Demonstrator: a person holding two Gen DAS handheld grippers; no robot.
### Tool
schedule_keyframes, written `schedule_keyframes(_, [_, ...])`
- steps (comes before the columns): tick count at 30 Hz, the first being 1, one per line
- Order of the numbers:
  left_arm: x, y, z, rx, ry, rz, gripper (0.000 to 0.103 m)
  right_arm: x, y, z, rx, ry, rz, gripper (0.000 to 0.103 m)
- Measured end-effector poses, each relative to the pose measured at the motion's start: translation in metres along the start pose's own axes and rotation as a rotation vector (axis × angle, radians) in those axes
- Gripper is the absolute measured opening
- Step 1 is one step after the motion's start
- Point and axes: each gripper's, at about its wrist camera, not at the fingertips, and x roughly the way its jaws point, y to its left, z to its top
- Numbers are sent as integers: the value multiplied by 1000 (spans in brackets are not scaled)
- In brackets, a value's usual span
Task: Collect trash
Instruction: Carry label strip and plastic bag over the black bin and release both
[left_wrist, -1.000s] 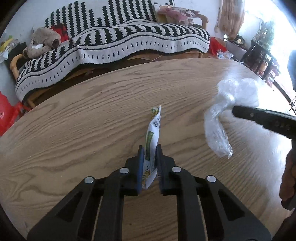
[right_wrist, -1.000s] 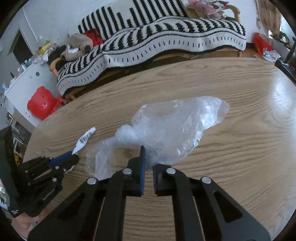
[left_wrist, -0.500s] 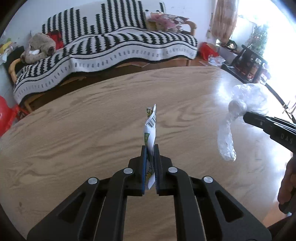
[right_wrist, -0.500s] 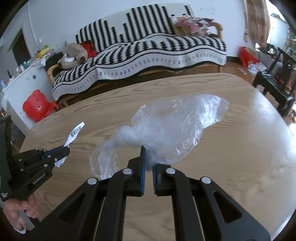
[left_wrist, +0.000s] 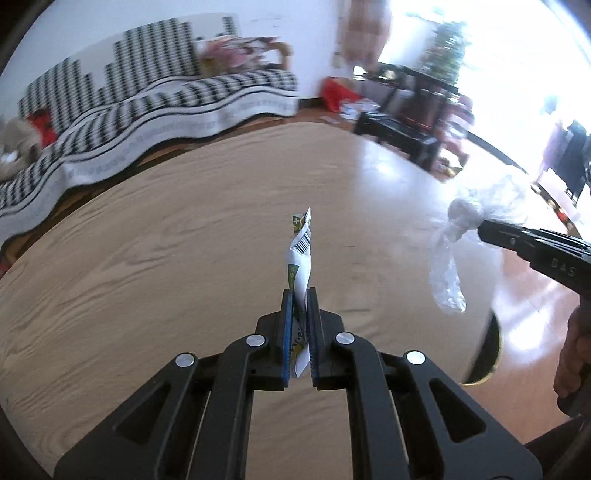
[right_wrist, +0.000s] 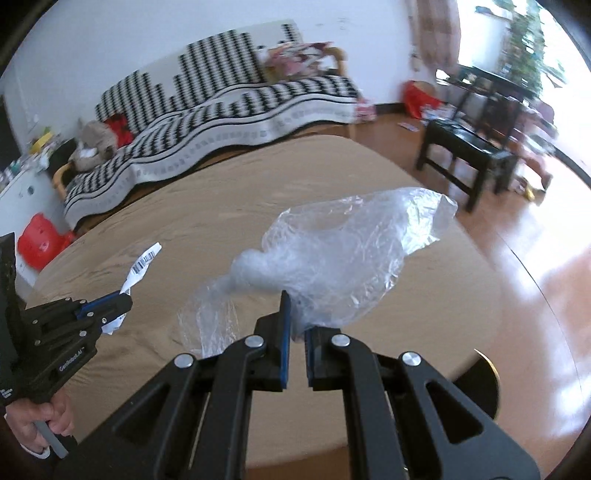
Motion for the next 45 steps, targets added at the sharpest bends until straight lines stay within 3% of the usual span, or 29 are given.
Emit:
schedule_keyframes(11, [23,-171,-13,207,13,-236,7,-83,-171,-80,198,11,-161,7])
schedule_keyframes(19, [51,-245,-39,332,63,-329,7,-94,-244,-137,298,75,-200,7])
schedule_keyframes(24, [71,-264,-49,339,116,-364,7,-85,-258,-147,318,121,-186,7])
schedule_keyframes(34, [91,-266,-51,333,151,-362,7,-55,-249,-141,296,198,-181,7])
schedule_keyframes(45, [98,-274,-53,344,163,-377,7,-47,-251,-138,302,210,-184,7])
